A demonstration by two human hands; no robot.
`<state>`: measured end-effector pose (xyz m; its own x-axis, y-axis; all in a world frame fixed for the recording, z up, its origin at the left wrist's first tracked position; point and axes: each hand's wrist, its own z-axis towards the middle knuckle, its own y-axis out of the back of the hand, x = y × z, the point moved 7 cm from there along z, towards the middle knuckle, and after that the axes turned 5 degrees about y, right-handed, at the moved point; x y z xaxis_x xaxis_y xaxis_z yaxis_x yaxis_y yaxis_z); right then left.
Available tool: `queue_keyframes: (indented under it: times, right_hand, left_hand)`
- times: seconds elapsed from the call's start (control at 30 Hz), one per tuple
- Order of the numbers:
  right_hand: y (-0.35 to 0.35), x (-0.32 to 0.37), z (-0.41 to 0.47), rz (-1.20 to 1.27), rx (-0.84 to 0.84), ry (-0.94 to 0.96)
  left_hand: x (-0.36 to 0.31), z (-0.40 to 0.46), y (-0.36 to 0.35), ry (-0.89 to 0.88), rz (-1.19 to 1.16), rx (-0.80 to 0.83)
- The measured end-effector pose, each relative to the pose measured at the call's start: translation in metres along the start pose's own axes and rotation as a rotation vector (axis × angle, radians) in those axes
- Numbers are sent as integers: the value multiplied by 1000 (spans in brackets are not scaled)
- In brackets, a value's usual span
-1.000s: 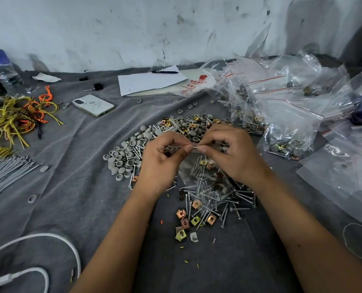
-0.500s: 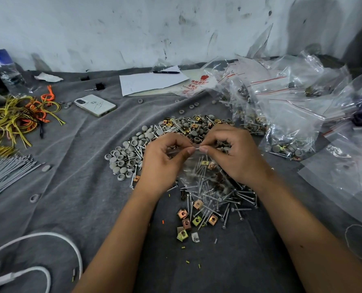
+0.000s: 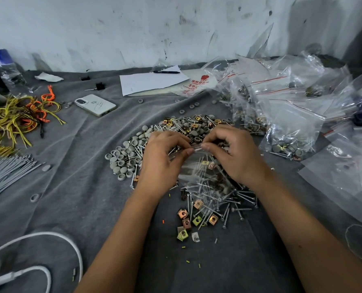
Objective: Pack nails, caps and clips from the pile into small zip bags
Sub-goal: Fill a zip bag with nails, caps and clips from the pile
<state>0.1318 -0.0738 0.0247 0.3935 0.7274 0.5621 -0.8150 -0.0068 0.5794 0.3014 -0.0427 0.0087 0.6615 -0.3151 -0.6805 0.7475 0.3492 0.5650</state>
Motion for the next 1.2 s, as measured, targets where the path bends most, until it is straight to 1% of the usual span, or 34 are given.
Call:
queue_keyframes:
  times: [0.1,0.2,0.43,0.67,0.83,1.0,1.13,1.2]
  right_hand:
    - [1,1,0,8,-21,1]
    - [2,1,0,41,-35,0]
    - [0,6,1,-3,-15,58]
    - [0,5,0,-21,-11,61]
    - [-2,10,1,-41,8,96]
    - [-6,14,0,-51,29,112]
    - [-6,6,0,-37,60,61]
    - [-7,5,0,-51,76,68]
  left_hand:
    - [-3,-1,-5,14,-57,33]
    - [-3,-1,-6,1,-57,33]
    - [-6,-2,-6,-91,59,30]
    - [-7,-2,-4,-76,50,-8]
    - [-8,-3,-7,-91,51,-8]
    - [-9,-3,-7,-89,14,-4]
    - [-8,-3,-3,-66,-44,-46]
    - [-7,-3,-1,-53,-74,-58]
